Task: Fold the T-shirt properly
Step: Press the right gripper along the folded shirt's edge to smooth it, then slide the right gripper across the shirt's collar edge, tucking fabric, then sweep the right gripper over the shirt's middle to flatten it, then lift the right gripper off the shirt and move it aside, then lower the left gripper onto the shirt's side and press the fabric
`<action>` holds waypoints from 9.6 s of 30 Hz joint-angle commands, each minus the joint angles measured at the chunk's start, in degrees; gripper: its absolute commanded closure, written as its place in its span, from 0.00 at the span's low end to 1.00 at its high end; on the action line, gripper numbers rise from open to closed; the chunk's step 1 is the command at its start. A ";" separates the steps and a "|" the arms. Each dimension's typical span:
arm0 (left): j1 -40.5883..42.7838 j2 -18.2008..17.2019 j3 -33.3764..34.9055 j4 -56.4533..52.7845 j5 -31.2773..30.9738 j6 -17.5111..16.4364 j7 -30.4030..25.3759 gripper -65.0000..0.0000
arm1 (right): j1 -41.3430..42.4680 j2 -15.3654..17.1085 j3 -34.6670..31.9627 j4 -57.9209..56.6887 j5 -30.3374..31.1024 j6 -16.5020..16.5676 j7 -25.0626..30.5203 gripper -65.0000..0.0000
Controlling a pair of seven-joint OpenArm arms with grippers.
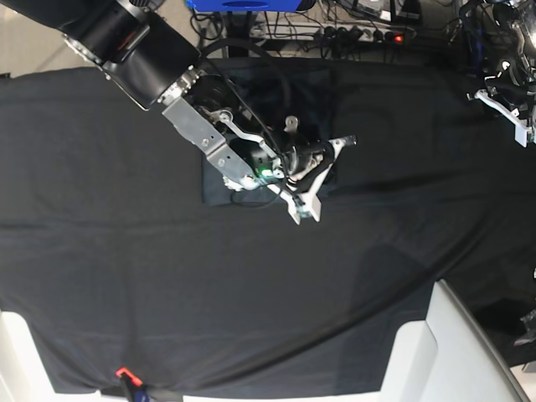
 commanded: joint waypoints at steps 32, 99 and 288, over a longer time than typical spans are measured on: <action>-0.37 -1.41 -0.01 1.01 -0.41 0.15 -0.77 1.00 | -11.28 10.67 4.97 15.76 -0.14 0.24 -3.46 1.00; -0.64 -1.41 -0.01 1.10 -0.32 0.15 -0.77 1.00 | 4.89 3.90 -32.13 15.67 -0.05 0.59 -1.97 1.00; -10.04 14.77 21.97 -7.70 -25.73 -13.00 8.46 0.00 | -27.90 25.00 14.90 20.15 -0.14 -13.74 11.31 1.00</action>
